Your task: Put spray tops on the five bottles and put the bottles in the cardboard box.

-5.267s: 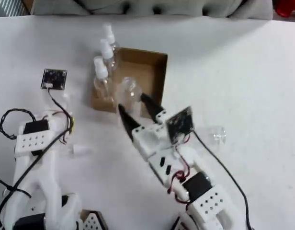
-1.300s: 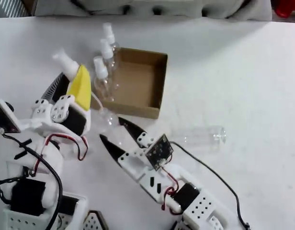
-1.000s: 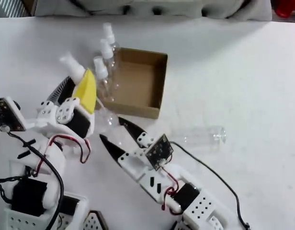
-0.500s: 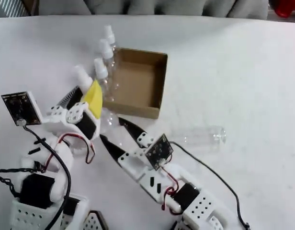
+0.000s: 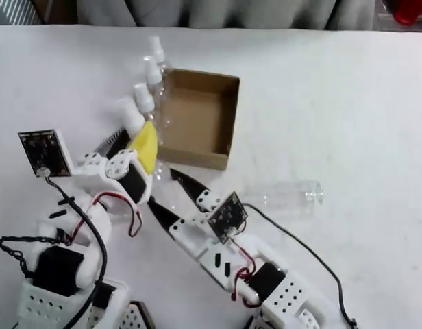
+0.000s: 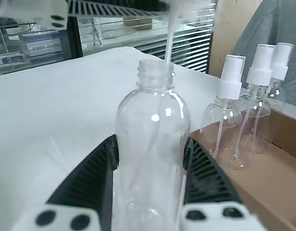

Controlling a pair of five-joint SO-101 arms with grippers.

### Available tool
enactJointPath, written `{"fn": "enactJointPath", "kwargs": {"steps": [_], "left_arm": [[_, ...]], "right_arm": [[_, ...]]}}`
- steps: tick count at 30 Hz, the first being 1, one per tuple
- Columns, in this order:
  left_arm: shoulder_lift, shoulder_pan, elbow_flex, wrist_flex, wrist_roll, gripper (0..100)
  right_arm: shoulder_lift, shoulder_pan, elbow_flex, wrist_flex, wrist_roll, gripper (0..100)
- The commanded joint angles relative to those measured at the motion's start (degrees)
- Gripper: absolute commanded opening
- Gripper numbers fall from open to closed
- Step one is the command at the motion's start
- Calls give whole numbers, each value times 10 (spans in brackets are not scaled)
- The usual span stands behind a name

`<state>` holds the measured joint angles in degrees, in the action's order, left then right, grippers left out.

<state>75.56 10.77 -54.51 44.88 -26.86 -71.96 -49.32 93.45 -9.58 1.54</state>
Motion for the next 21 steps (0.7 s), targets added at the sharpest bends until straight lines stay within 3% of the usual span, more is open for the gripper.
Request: {"fn": "enactJointPath", "kwargs": {"steps": [1, 5, 10, 21], "left_arm": [[7, 8, -1, 10, 9, 20], [7, 7, -20, 5, 18, 20], [7, 10, -57, 10, 112, 20], [7, 11, -80, 11, 103, 20]], "right_arm": [[-10, -2, -10, -13, 8, 16], [-10, -2, -10, -13, 8, 16], [-10, -2, -10, -13, 8, 16], [-10, -2, -10, -14, 8, 15]]}}
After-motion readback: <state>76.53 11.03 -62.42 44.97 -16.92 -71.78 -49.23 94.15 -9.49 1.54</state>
